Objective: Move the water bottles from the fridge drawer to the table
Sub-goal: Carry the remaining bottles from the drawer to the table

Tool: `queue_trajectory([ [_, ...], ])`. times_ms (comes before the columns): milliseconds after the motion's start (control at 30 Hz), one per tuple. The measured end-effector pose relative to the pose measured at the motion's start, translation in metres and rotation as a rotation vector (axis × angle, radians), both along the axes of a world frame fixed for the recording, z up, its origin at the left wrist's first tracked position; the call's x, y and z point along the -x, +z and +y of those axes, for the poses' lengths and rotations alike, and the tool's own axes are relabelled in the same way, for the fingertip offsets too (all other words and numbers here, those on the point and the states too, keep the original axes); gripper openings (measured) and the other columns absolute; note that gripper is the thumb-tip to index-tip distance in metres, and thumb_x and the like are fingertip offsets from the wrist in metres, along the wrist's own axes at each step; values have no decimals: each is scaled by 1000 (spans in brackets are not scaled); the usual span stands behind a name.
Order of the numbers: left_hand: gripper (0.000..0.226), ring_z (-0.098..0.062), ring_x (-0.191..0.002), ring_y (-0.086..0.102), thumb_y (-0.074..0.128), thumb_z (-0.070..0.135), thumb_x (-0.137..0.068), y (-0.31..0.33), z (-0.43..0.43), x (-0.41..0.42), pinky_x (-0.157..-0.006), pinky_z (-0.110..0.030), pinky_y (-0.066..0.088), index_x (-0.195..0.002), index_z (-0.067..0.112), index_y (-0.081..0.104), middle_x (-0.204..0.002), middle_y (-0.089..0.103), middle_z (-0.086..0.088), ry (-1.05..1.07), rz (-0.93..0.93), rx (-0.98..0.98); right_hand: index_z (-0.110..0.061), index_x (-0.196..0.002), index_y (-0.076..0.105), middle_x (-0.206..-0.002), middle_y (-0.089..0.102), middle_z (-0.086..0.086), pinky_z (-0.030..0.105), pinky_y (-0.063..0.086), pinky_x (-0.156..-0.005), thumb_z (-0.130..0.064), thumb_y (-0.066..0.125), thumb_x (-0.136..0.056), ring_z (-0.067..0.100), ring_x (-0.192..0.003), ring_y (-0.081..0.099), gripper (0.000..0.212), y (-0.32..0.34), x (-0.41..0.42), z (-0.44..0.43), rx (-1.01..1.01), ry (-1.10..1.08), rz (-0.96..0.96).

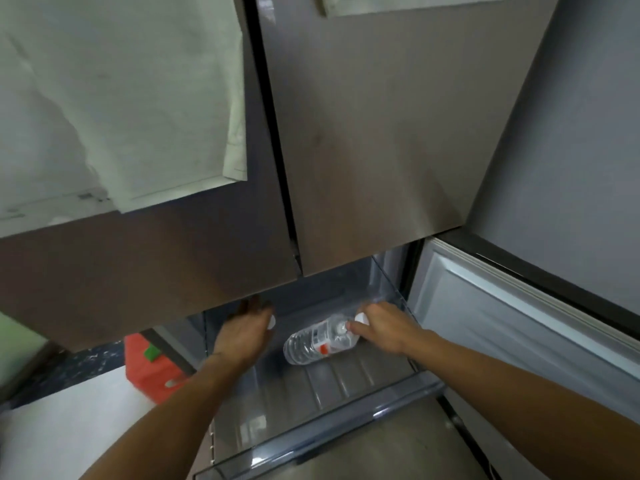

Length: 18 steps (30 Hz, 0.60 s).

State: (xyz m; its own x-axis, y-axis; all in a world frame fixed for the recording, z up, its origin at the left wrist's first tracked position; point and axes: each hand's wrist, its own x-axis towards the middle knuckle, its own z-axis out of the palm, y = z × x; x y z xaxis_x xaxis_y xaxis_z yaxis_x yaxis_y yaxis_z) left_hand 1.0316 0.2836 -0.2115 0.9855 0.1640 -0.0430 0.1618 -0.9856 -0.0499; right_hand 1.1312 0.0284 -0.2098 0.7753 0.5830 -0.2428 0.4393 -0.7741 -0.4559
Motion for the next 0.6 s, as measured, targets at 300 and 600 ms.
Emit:
queue_trajectory([
  [300,38,-31,-79,67,37,47,-96,9,27,43,-68,-38,55,-117,16,46,-96,67,-10,83,-76,-12,-15,-108,44,-98,68,15,38,40,-68,-51,42,-94,37,-90,63,39,-3,22,60,-107,-4,-296],
  [600,30,-16,-63,59,33,51,-97,51,3,92,-62,-30,50,-101,22,39,-76,60,1,299,-247,41,-18,-99,44,-91,68,11,37,44,-68,-49,46,-93,35,-85,63,31,37,32,54,-191,176,-312],
])
